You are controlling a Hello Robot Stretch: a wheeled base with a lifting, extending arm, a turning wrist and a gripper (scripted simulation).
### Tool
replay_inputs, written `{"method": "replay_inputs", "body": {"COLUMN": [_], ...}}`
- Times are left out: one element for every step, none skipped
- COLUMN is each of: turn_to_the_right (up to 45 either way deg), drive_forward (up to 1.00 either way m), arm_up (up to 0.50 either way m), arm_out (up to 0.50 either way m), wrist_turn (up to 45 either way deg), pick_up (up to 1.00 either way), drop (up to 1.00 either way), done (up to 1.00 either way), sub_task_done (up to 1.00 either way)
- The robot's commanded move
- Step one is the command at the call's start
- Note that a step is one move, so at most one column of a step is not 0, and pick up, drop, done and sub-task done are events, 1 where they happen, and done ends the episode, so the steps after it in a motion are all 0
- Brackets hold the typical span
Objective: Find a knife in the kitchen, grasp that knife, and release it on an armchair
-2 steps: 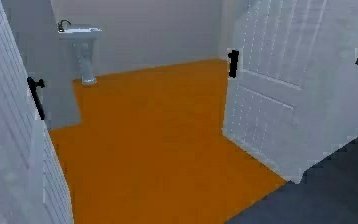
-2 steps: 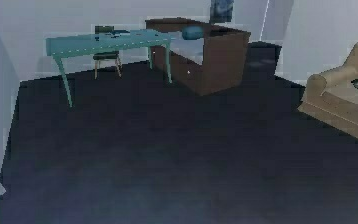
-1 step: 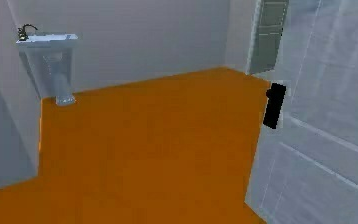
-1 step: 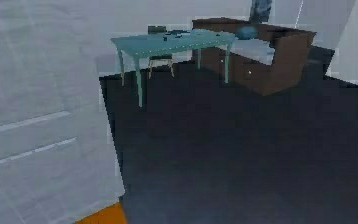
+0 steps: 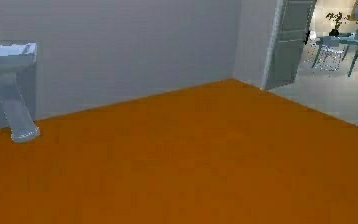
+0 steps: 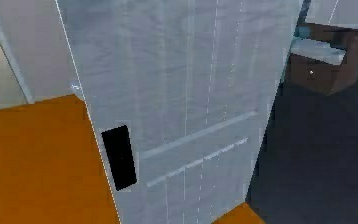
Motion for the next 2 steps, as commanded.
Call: {"method": "replay_inputs", "body": {"turn_to_the_right": [-30.0,0.0], "drive_forward": [0.00,0.10], "arm_up": [0.00,0.00], "arm_out": [0.00,0.00], "wrist_turn": [0.0,0.0], "pick_up": [0.00,0.00], "drop": [0.00,0.00], "done": [0.00,0.00], "sub_task_done": [0.00,0.00]}}
